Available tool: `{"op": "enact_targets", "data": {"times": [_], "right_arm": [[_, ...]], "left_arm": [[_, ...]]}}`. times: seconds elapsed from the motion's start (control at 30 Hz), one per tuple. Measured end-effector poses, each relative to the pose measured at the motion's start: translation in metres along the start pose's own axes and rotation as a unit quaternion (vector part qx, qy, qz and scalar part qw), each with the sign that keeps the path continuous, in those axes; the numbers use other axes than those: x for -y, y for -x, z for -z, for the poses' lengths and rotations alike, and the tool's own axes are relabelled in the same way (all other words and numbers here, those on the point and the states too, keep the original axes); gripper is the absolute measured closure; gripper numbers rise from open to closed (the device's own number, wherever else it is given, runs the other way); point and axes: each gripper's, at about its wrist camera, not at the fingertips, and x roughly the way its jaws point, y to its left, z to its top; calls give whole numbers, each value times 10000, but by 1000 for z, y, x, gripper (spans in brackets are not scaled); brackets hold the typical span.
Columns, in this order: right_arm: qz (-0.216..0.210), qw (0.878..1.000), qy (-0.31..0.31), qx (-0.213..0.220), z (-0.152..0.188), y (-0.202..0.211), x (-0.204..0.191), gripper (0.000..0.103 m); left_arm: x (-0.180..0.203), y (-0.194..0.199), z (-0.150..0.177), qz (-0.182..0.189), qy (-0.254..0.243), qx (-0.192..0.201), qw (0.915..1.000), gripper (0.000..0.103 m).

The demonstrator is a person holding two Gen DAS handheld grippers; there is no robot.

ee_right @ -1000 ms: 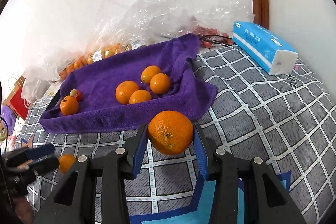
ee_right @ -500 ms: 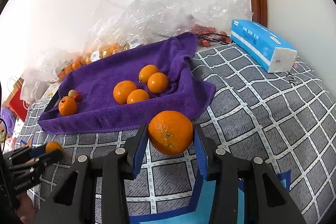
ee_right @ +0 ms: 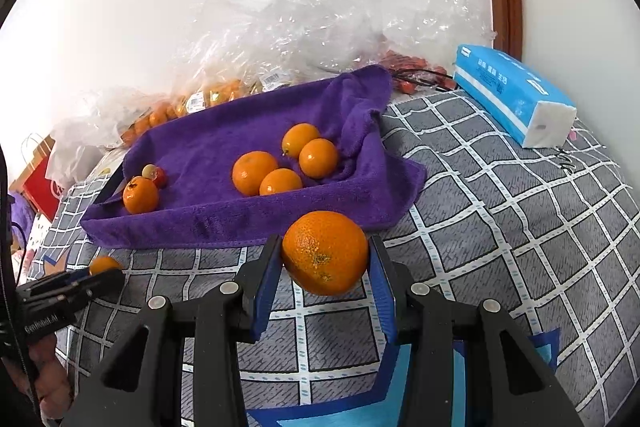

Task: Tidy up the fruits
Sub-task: 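Grasp a large orange from the cover with the left gripper while the right gripper holds its orange, then lift both held oranges toward the purple towel with both grippers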

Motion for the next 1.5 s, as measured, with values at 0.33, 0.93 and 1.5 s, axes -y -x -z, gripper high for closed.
{"op": "enact_targets", "data": {"times": [0.33,0.93,1.5], "right_arm": [[-228,9978,491,388,3,17,-21,61],[-436,9936,856,595,9,29,-35,61],[-728,9955,495,360,-1,27,-29,61]], "left_arm": [[2,20,0,-19,-52,533,9986,69],[-8,37,0,-32,222,1020,9945,69],[-21,43,-4,-72,576,1189,9912,69]]}}
